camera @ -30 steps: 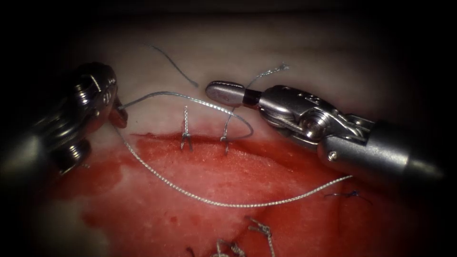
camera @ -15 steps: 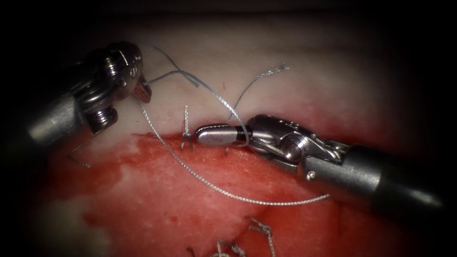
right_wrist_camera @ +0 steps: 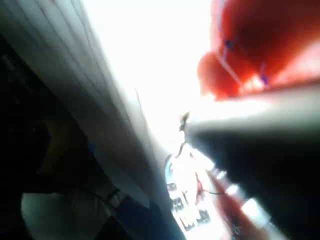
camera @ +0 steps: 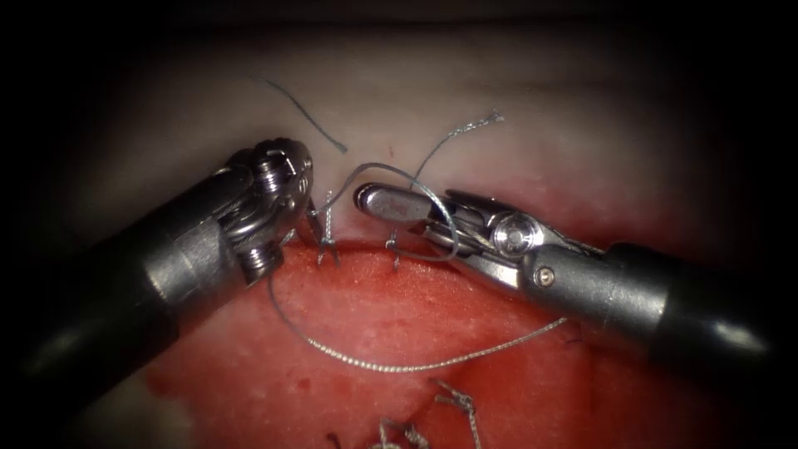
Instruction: Wound Closure
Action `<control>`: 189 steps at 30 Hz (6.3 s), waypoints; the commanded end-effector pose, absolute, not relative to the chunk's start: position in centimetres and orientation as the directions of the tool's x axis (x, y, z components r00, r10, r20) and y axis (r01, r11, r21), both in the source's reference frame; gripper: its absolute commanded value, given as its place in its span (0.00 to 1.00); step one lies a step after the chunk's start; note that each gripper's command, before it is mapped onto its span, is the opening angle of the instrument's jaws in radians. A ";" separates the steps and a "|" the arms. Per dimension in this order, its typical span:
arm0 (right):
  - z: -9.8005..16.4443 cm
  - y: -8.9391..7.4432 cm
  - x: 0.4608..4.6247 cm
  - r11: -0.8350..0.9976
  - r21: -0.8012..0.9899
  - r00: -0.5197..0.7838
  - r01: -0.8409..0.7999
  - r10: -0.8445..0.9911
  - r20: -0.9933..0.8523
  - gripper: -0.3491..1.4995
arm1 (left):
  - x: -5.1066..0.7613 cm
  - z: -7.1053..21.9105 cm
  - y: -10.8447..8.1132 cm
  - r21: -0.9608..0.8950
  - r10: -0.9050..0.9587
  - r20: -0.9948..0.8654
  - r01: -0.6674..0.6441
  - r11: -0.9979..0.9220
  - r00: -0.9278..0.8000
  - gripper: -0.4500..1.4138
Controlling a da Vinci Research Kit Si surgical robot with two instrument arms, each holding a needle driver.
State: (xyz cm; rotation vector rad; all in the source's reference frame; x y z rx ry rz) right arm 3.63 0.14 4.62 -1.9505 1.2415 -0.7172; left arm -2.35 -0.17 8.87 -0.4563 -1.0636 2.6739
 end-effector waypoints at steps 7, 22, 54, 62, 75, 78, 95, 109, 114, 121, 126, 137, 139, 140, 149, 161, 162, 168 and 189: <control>4.4 0.4 3.73 -0.472 -0.826 0.657 -0.309 -0.734 0.174 0.00 | -2.48 8.6 -0.3 -0.690 0.313 -0.236 -0.068 -0.721 -0.920 0.00; 4.4 0.5 3.70 -0.383 -0.885 0.705 0.265 -0.549 0.449 0.00 | -2.68 8.4 -0.5 -0.607 0.203 -0.293 0.018 -0.794 -0.934 0.00; 4.5 0.5 3.60 0.233 -0.767 0.613 0.598 -0.750 0.250 0.75 | -2.61 8.4 -0.8 -0.628 0.148 -0.293 0.073 -0.775 -0.945 0.00; 4.9 0.5 3.55 0.262 -0.700 0.592 0.664 -0.756 0.279 0.75 | -2.63 8.4 -0.8 -0.632 0.148 -0.291 0.074 -0.772 -0.945 0.00; 5.1 0.7 3.70 0.243 -0.776 0.567 0.582 -0.806 0.172 0.00 | -2.61 8.4 -0.8 -0.638 0.157 -0.287 0.066 -0.767 -0.945 0.00; 5.0 0.7 3.68 0.255 -0.769 0.575 0.586 -0.800 0.173 0.34 | -2.59 8.4 -0.8 -0.641 0.165 -0.280 0.057 -0.765 -0.946 0.00; 4.8 0.4 3.83 -0.055 -0.780 0.301 0.623 -0.904 0.304 0.82 | -2.59 8.4 -0.8 -0.664 0.190 -0.266 0.037 -0.747 -0.945 0.00; 4.9 0.5 4.11 -0.054 -0.714 0.124 0.698 -0.973 0.196 0.79 | -2.57 8.4 -0.8 -0.673 0.193 -0.265 0.037 -0.739 -0.945 0.00; 5.1 0.7 4.24 -0.057 -0.671 0.080 0.740 -0.982 0.172 0.79 | -2.57 8.4 -0.8 -0.674 0.197 -0.261 0.032 -0.738 -0.945 0.00; 5.1 0.8 4.16 -0.062 -0.678 0.063 0.732 -0.985 0.159 0.00 | -2.56 8.4 -0.8 -0.679 0.204 -0.253 0.023 -0.734 -0.946 0.00; 5.0 0.7 4.00 -0.064 -0.691 0.052 0.720 -0.988 0.146 0.00 | -2.55 8.4 -0.8 -0.681 0.206 -0.250 0.020 -0.732 -0.946 0.00; 4.8 0.7 3.86 -0.048 -0.704 0.062 0.709 -0.990 0.130 0.47 | -2.54 8.4 -0.8 -0.684 0.213 -0.243 0.011 -0.730 -0.946 0.00; 4.7 0.7 3.91 -0.041 -0.704 0.067 0.709 -0.990 0.125 0.55 | -2.54 8.4 -0.8 -0.684 0.213 -0.243 0.011 -0.730 -0.947 0.00; 4.7 0.7 3.96 -0.039 -0.710 0.064 0.703 -0.991 0.118 0.62 | -2.54 8.4 -0.8 -0.684 0.213 -0.243 0.011 -0.730 -0.946 0.00; 4.7 0.7 4.35 -0.078 -0.745 -0.052 0.663 -0.997 0.057 0.75 | -2.53 8.4 -0.8 -0.684 0.212 -0.243 0.012 -0.729 -0.947 0.00; 4.9 0.7 4.51 -0.144 -0.684 -0.152 0.715 -0.987 0.048 0.74 | -2.53 8.4 -0.8 -0.684 0.212 -0.243 0.012 -0.729 -0.946 0.00; 4.9 0.7 4.51 -0.144 -0.679 -0.156 0.720 -0.987 0.043 0.74 | -2.52 8.4 -0.8 -0.684 0.212 -0.243 0.012 -0.729 -0.946 0.00; 4.9 0.7 4.53 -0.141 -0.652 -0.158 0.745 -0.987 0.033 0.74 | -2.52 8.4 -0.8 -0.684 0.212 -0.243 0.012 -0.729 -0.946 0.00; 4.6 0.6 3.79 -0.152 -0.720 -0.080 0.677 -0.988 0.134 0.00 | -1.95 8.6 -0.2 -0.640 0.408 -0.123 -0.242 -0.729 -0.905 0.00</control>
